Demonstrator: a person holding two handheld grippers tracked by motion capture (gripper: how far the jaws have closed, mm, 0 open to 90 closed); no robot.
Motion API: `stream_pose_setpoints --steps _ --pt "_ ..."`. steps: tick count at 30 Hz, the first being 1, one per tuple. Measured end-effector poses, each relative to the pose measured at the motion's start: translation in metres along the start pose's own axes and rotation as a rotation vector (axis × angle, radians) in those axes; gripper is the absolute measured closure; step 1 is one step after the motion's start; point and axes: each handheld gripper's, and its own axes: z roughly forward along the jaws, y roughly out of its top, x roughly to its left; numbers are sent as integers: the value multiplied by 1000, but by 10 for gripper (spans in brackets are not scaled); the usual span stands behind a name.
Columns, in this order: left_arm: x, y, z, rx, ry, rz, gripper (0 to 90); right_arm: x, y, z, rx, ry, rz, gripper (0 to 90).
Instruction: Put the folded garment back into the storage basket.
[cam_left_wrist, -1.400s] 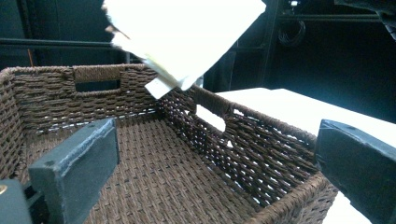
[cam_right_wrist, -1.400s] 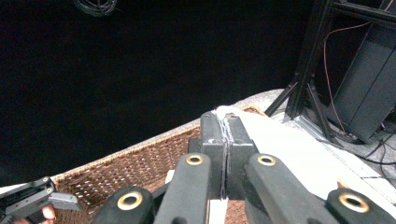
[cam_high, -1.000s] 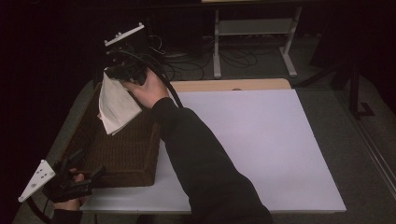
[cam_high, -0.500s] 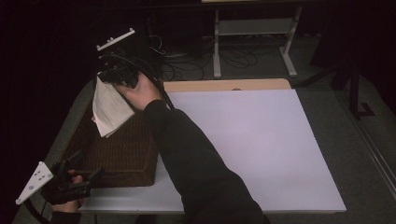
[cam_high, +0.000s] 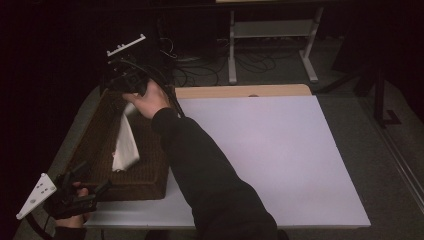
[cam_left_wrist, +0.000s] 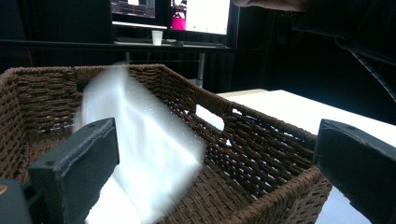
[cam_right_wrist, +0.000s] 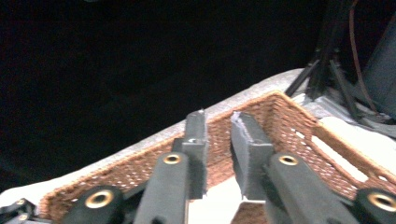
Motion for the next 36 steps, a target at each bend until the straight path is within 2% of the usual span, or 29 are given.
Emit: stream_pose_setpoints --steps 3,6,10,13,15,17,18,20,36 --pt "0 0 0 1 0 1 0 -3 -4 -4 8 -24 -20 620" --pt "-1 0 0 1 0 2 0 -3 -10 -9 18 -81 -70 445" --pt "-1 0 0 2 -1 4 0 -9 -18 -13 56 -84 -67 262" --pt "-1 0 0 1 -2 8 0 -14 -25 -17 64 -94 -55 128" --pt "-1 0 0 2 -2 7 0 -19 -30 -20 68 -99 -48 111" --pt "-1 0 0 2 -2 8 0 -23 -34 -24 72 -110 -31 15" --pt "-1 0 1 1 -2 7 0 -26 -36 -26 80 -115 -11 0" --pt "-1 0 1 2 -2 8 0 -31 -39 -29 91 -109 0 0" --pt "-3 0 2 7 -2 11 0 -50 -63 -61 84 -109 29 0"
